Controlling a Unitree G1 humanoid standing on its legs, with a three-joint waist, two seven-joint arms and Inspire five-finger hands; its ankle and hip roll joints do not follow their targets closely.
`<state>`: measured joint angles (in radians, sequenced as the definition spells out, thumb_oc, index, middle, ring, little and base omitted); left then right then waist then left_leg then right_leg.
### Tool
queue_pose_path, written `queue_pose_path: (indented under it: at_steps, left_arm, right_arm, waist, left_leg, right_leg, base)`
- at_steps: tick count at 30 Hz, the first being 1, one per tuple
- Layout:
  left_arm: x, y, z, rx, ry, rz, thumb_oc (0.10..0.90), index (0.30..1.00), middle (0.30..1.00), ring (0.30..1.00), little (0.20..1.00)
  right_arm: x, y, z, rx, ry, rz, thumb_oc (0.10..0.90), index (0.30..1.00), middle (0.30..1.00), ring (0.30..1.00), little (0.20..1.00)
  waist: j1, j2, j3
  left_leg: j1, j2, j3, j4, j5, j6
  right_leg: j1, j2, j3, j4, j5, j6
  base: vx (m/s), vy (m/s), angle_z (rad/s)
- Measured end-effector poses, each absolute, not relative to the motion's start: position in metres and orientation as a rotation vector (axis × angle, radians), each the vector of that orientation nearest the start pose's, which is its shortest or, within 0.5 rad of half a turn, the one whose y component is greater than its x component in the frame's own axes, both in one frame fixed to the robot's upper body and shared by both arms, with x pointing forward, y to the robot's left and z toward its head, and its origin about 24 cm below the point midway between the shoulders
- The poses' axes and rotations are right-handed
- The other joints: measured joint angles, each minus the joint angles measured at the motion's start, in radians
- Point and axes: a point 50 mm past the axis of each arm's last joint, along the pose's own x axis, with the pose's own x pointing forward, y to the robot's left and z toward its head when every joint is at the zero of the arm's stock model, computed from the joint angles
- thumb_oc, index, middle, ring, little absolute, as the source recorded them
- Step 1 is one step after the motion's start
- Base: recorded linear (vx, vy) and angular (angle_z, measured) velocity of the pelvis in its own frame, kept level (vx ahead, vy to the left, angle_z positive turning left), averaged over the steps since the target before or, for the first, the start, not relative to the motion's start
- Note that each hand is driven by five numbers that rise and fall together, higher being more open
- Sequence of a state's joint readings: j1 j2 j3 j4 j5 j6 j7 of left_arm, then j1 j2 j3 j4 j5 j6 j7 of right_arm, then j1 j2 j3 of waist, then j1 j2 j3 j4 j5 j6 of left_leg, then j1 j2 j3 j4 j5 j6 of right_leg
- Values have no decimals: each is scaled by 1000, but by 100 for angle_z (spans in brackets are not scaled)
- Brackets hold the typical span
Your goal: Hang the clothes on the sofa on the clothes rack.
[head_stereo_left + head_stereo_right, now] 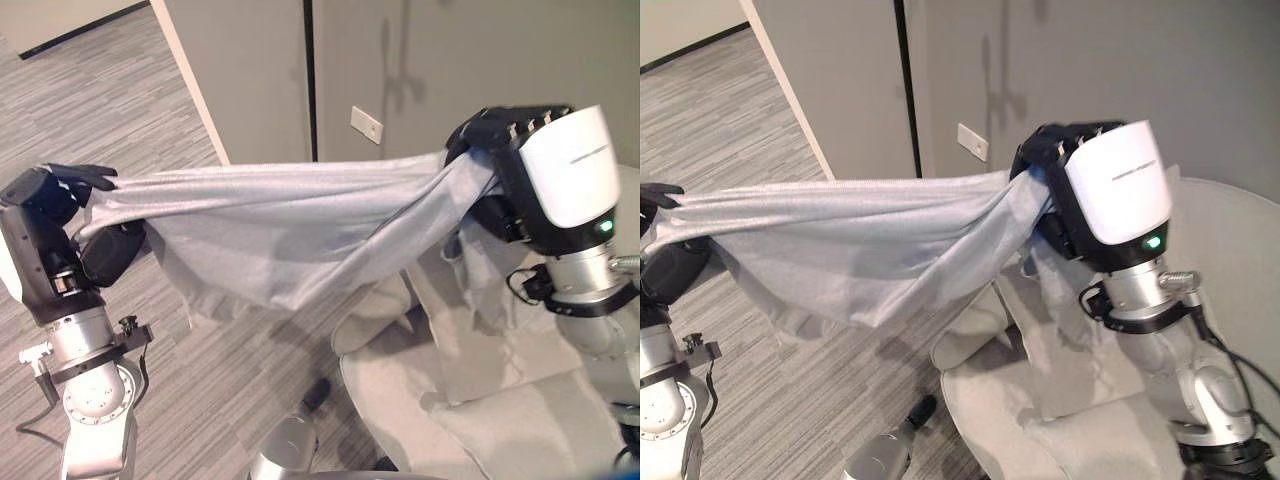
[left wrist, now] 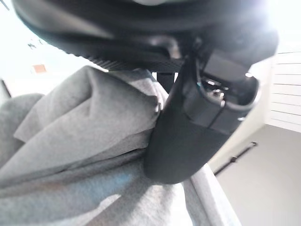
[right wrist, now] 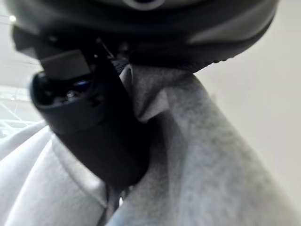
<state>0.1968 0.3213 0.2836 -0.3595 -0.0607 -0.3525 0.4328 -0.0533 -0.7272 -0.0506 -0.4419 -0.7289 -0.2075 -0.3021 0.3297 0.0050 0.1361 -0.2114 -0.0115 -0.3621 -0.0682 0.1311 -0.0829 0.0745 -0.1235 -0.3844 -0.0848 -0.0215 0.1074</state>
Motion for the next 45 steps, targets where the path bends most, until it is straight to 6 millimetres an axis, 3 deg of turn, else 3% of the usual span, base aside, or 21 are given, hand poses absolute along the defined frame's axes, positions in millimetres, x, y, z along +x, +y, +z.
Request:
queue_pose_path:
  at_steps: [2,3,4,6,8,9,11,13,15,20,22,25,29,31,32,33,35,38,41,43,45]
  left_arm:
    - [190,266,141,186,-613,587,400,300,300,300,300]
    - [195,269,141,186,-606,587,400,300,300,300,300]
    - [197,270,140,177,-598,584,400,300,300,300,300]
    - [202,254,122,109,-514,497,400,300,300,300,300]
    - [208,237,108,59,-449,411,400,300,300,300,300]
    - [209,227,98,47,-390,357,400,300,300,300,300]
    - [225,227,102,45,-389,330,400,300,300,300,300]
    - [238,226,93,18,-349,343,400,300,300,300,300]
    - [238,218,84,75,-282,254,400,300,300,300,300]
    - [233,208,91,111,-315,178,400,300,300,300,300]
    - [233,213,96,149,-339,196,400,300,300,300,300]
    - [225,223,93,203,-321,232,400,300,300,300,300]
    - [215,233,86,284,-282,266,400,300,300,300,300]
    - [224,234,91,298,-303,272,400,300,300,300,300]
    - [229,234,98,340,-331,263,400,300,300,300,300]
    - [234,227,97,351,-335,253,400,300,300,300,300]
    - [233,213,103,404,-375,206,400,300,300,300,300]
    - [229,202,132,409,-515,192,400,300,300,300,300]
    - [236,203,161,470,-682,215,400,300,300,300,300]
    - [243,206,169,510,-721,238,400,300,300,300,300]
    - [251,211,175,567,-746,258,400,300,300,300,300]
  right_arm:
    - [226,-187,183,-1253,-855,-98,400,300,300,300,300]
    - [226,-183,171,-1222,-808,-67,400,300,300,300,300]
    - [227,-182,165,-1198,-774,-52,400,300,300,300,300]
    - [227,-192,149,-1129,-660,-60,400,300,300,300,300]
    - [229,-203,140,-1123,-575,-91,400,300,300,300,300]
    - [231,-210,139,-1139,-543,-106,400,300,300,300,300]
    - [237,-208,130,-1077,-504,-140,400,300,300,300,300]
    - [238,-211,122,-1084,-477,-121,400,300,300,300,300]
    - [228,-217,109,-1058,-395,-160,400,300,300,300,300]
    - [222,-231,96,-1125,-279,-200,400,300,300,300,300]
    - [213,-230,87,-1112,-248,-184,400,300,300,300,300]
    - [206,-225,86,-1098,-277,-153,400,300,300,300,300]
    - [212,-223,98,-1106,-350,-155,400,300,300,300,300]
    - [214,-222,101,-1099,-366,-166,400,300,300,300,300]
    - [214,-222,101,-1094,-368,-178,400,300,300,300,300]
    - [215,-229,106,-1110,-368,-212,400,300,300,300,300]
    - [210,-242,125,-1165,-402,-338,400,300,300,300,300]
    - [204,-251,144,-1175,-472,-466,400,300,300,300,300]
    - [209,-254,186,-1232,-684,-597,400,300,300,300,300]
    - [213,-254,196,-1240,-732,-615,400,300,300,300,300]
    - [220,-249,202,-1214,-772,-633,400,300,300,300,300]
  waist:
    - [-47,-45,33]
    - [-61,-84,54]
    - [-66,-108,67]
    - [-118,-94,69]
    - [-121,-68,63]
    - [-108,-16,58]
    - [-126,-66,113]
    - [-116,-35,139]
    - [-147,-57,143]
    - [-159,-41,119]
    - [-173,-49,111]
    - [-173,-55,107]
    - [-180,-48,103]
    - [-227,-87,103]
    - [-261,-169,105]
    - [-286,-170,116]
    - [-327,-75,75]
    - [-334,-58,48]
    - [-330,-44,2]
    - [-327,-34,-4]
    - [-333,-80,-1]
  left_leg:
    - [14,34,190,-12,-31,-11]
    - [-9,75,200,69,-44,25]
    - [-34,143,194,158,-68,-12]
    - [-43,367,160,108,-56,-98]
    - [-3,398,163,-15,16,-123]
    - [48,370,190,3,66,-163]
    - [48,282,193,-1,49,-165]
    - [34,250,216,39,22,-133]
    - [38,119,206,109,-33,-85]
    - [9,-38,198,311,-157,47]
    - [48,-42,157,249,-134,79]
    - [119,-21,127,158,-90,119]
    - [167,41,119,92,-80,120]
    - [164,38,79,89,-111,97]
    - [144,-58,93,175,-141,150]
    - [112,-105,131,385,-225,169]
    - [225,-70,130,350,-377,153]
    - [378,-29,148,174,-320,107]
    - [74,-71,299,794,-263,-37]
    - [4,-38,316,925,-279,-14]
    - [-41,31,336,823,-317,26]
  right_leg:
    - [40,-51,0,3,2,-1]
    - [53,-85,33,2,1,-2]
    - [61,-105,47,-3,1,-2]
    - [109,-125,50,3,7,8]
    - [129,-161,51,19,31,49]
    - [154,-185,57,19,67,113]
    - [87,-296,31,123,73,144]
    - [39,-265,39,40,66,121]
    - [31,-289,-4,66,151,74]
    - [37,-448,-26,219,303,-45]
    - [-19,-376,111,339,137,25]
    - [-74,-170,158,398,-48,-2]
    - [-174,91,195,376,-98,-32]
    - [-262,225,306,347,-97,-31]
    - [-272,168,317,277,-77,-37]
    - [-266,128,266,318,-23,-73]
    - [-243,144,177,341,-60,-60]
    - [-159,162,186,318,-93,-121]
    - [-83,150,246,201,-35,-214]
    - [-53,162,279,179,-31,-224]
    - [15,162,342,124,-24,-225]
  base:
    - [-10,420,58]
    - [38,395,34]
    - [49,399,5]
    - [10,592,27]
    - [-30,629,4]
    - [-8,426,-4]
    - [-27,620,12]
    - [-36,509,4]
    - [-55,652,52]
    - [50,563,38]
    - [182,386,56]
    - [137,209,18]
    - [170,180,0]
    - [286,190,55]
    - [327,128,103]
    - [244,68,53]
    - [437,48,41]
    - [352,113,24]
    - [113,25,-32]
    - [98,46,-55]
    - [221,225,-76]
